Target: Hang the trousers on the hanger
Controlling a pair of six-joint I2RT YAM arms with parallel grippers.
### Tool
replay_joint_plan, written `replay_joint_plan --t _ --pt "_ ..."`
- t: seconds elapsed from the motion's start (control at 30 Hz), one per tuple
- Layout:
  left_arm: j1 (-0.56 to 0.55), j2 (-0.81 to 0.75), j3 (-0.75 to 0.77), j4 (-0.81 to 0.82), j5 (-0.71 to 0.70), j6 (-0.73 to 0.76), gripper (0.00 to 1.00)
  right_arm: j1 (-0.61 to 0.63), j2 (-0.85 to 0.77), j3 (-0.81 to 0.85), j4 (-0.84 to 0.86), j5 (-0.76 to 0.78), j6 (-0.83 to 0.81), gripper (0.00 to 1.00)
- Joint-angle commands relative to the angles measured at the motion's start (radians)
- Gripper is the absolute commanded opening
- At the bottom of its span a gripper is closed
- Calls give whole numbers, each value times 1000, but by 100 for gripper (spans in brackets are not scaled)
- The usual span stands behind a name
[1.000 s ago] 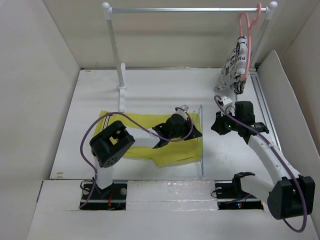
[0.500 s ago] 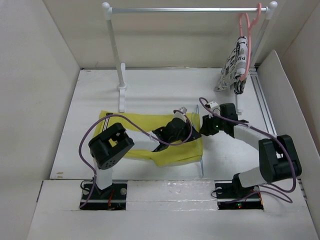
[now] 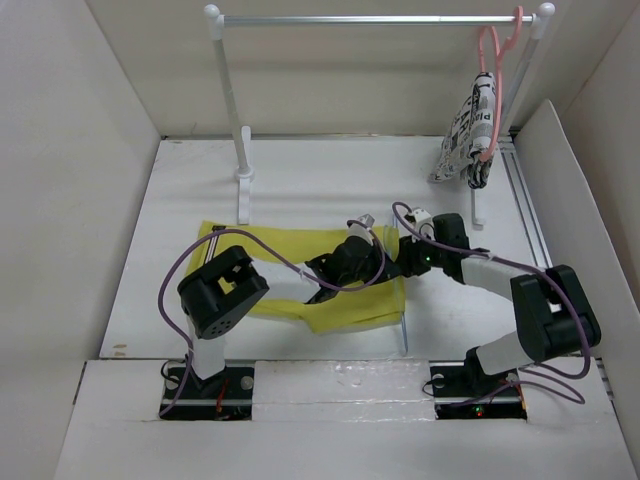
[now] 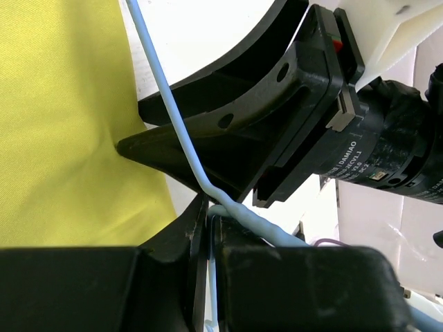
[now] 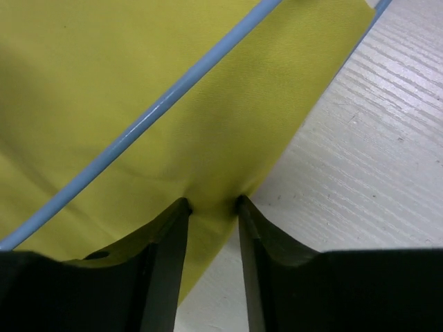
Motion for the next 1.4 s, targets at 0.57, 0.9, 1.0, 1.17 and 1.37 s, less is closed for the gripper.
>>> replay_joint_plan --t 0.57,0.9,1.0,1.17,1.37 --pt "44 -18 -35 -220 -84 120 0 -203 -277 107 -251 -43 -104 0" --pt "106 -183 -118 -381 -159 277 0 -506 -216 149 -338 -56 -205 0" --pt "137 -205 -129 -402 -159 321 0 -526 -161 167 -311 -54 -204 0" --pt "137 -205 -81 -438 -164 360 0 -526 -83 202 -278 -45 -193 0" --pt "137 -205 -8 -454 -148 358 0 -484 -59 177 -277 -34 -194 0"
